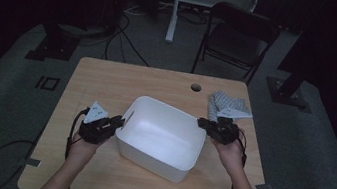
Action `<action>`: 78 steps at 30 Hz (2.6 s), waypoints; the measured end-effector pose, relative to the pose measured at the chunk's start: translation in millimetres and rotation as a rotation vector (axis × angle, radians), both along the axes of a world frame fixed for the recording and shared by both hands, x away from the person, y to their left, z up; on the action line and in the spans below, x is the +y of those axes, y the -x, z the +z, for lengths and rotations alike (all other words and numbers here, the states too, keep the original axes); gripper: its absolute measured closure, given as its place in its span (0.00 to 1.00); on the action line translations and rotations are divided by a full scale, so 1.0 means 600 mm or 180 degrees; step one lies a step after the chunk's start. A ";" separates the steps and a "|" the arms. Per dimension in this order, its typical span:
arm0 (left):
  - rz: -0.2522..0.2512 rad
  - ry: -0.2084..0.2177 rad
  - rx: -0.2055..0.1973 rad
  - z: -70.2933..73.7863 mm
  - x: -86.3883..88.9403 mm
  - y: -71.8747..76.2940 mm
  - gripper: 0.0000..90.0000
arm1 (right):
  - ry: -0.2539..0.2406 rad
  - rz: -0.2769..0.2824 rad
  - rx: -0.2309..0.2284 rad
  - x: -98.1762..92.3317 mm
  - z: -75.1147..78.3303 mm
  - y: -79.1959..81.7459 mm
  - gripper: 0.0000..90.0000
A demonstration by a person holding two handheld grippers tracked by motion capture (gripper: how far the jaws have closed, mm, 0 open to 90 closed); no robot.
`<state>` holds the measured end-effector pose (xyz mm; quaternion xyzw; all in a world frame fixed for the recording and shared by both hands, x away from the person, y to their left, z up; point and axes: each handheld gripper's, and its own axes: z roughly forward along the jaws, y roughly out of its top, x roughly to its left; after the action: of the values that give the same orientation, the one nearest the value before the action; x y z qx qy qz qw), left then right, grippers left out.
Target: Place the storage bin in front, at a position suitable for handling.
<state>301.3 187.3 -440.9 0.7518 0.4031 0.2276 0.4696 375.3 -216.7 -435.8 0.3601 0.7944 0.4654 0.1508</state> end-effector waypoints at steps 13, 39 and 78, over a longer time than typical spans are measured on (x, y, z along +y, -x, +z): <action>0.0137 -0.0048 -0.0040 0.000 -0.002 0.034 0.87 | 0.0024 0.0111 0.0064 0.015 0.004 -0.027 0.91; -0.0174 0.0287 -0.0216 0.021 0.026 0.038 0.65 | -0.0136 0.0186 0.0052 0.012 0.019 -0.039 0.60; -0.0301 0.0198 0.0111 -0.013 -0.009 -0.143 0.80 | -0.0334 -0.0442 0.0329 0.005 -0.013 0.052 0.67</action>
<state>387.2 181.9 -448.5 0.7589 0.3821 0.1793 0.4959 344.0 -213.7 -443.4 0.4452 0.7487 0.4756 0.1224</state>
